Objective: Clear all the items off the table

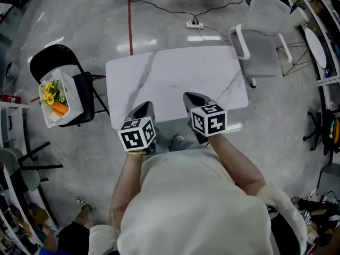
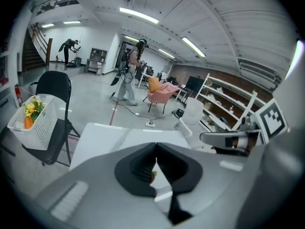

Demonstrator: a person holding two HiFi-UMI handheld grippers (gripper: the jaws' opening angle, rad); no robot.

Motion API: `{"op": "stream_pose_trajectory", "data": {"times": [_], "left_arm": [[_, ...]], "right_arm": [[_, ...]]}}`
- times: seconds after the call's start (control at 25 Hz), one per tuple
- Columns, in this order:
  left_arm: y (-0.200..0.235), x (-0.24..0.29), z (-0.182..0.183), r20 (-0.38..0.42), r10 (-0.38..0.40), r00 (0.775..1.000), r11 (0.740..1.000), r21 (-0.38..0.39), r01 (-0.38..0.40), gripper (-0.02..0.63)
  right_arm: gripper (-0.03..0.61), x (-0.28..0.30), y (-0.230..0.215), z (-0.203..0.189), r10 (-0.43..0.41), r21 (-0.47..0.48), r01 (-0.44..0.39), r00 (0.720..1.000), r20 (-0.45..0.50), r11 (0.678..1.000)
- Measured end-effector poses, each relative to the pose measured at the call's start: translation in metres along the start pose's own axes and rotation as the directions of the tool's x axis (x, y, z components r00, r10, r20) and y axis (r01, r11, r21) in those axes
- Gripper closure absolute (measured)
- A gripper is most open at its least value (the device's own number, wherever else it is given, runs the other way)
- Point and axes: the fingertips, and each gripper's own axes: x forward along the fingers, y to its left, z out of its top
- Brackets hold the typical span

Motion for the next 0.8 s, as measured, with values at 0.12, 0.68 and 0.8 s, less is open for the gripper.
{"op": "stream_pose_trajectory", "data": {"times": [0.12,0.68,0.8], "left_arm": [[-0.024,0.003,-0.008,-0.003,-0.016,1.000,1.000,0.012,0.016,0.604],[-0.091,-0.006,-0.064,-0.021,-0.051,0.999,0.997,0.050,0.052,0.604],[-0.098,-0.008,-0.067,-0.019,-0.051,0.999,0.997,0.063,0.052,0.604]], "right_arm": [[0.580,-0.020,-0.014,-0.012,-0.011,0.018,0.011,1.000,0.010,1.000],[0.580,-0.073,-0.036,-0.065,-0.003,0.005,0.003,1.000,0.019,1.000],[0.580,-0.076,-0.038,-0.068,0.006,0.011,-0.006,1.000,0.027,1.000]]}}
